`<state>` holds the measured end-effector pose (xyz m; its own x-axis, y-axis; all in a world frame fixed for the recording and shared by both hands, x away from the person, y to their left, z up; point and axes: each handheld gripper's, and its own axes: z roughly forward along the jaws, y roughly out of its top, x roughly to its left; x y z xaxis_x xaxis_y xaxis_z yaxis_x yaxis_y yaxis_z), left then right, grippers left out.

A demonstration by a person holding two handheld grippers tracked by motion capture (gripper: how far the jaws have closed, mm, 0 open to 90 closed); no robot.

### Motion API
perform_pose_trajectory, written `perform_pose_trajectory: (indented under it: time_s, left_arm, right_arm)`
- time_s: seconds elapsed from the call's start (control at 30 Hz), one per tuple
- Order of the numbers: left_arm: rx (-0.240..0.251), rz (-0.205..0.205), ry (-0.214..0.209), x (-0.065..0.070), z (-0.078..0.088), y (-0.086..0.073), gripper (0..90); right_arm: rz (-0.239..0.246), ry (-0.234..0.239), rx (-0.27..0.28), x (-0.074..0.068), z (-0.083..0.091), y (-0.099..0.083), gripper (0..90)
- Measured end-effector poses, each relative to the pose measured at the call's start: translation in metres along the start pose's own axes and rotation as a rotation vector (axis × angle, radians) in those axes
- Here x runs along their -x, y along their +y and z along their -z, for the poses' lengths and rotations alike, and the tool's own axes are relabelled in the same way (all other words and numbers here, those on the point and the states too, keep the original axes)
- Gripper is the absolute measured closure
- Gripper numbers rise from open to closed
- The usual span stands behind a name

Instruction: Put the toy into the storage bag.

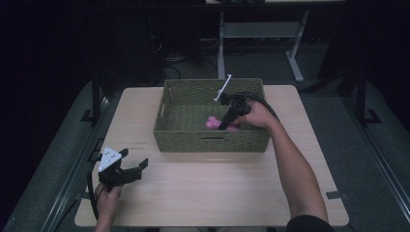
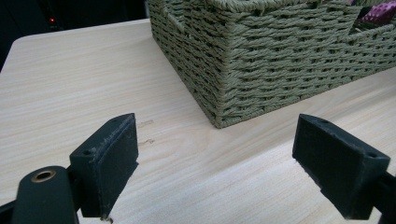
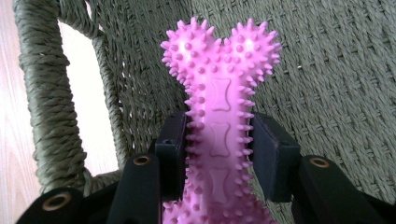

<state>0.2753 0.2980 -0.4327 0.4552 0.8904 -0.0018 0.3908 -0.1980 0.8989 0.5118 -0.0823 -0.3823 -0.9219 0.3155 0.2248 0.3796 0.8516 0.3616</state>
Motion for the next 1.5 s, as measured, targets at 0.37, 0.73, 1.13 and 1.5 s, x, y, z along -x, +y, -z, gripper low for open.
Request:
perform_pose_trajectory:
  time_s: [0.37, 0.73, 1.13, 1.5]
  left_arm:
    - [-0.002, -0.002, -0.001, 0.000, 0.000, 0.000, 13.9]
    - [-0.003, -0.002, -0.004, 0.001, -0.001, 0.000, 13.9]
    - [-0.003, -0.003, -0.004, 0.001, 0.000, 0.000, 13.9]
    - [-0.004, -0.005, -0.005, 0.002, -0.001, 0.001, 13.9]
  right_arm:
    - [-0.015, 0.009, 0.027, 0.000, 0.001, 0.002, 53.8]
    - [-0.021, -0.010, 0.046, -0.007, 0.015, -0.003, 49.9]
    - [-0.023, -0.031, 0.077, -0.014, 0.027, -0.003, 44.5]
    - [-0.036, -0.049, 0.101, -0.019, 0.040, -0.007, 40.6]
